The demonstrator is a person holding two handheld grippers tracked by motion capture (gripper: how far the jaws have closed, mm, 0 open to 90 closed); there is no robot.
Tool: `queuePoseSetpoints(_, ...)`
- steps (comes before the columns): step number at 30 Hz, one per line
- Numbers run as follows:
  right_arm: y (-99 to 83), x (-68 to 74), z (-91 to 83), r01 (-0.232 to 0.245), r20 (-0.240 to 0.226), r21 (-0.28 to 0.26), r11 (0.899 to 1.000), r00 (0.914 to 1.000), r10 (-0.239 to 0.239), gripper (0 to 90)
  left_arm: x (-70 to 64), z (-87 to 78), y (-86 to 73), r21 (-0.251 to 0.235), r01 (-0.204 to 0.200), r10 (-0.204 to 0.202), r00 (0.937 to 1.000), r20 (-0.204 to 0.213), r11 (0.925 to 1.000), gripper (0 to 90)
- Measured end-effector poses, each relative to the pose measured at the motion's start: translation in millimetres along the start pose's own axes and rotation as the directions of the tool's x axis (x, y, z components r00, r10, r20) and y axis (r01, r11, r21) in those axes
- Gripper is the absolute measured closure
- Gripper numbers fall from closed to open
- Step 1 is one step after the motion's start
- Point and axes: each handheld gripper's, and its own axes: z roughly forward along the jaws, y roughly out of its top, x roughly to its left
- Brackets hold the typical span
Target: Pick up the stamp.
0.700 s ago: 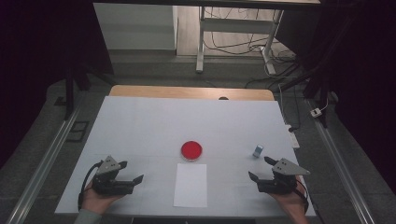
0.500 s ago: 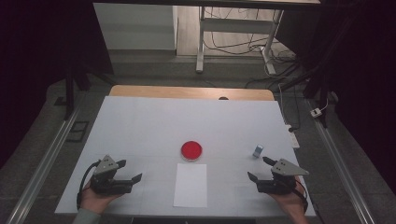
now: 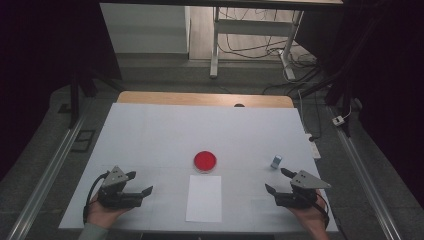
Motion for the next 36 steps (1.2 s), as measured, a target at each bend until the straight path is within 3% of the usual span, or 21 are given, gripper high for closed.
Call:
queuePoseSetpoints(19,10.8,-1.7,-3.2,-0.016,0.007,-0.009,1.000,0.9998,0.016,26.2,-1.8,2.2,3.6,-0.011,-0.024,0.024,0.9997,-0.007,0.9997,17.8)
queuePoseSetpoints(36,31.1,-17.1,-10.2,-0.025,0.050,-0.018,1.000,0.9984,0.026,26.8,-1.6,4.5,4.1,-0.012,-0.023,0.023,0.9997,-0.010,0.9997,18.0)
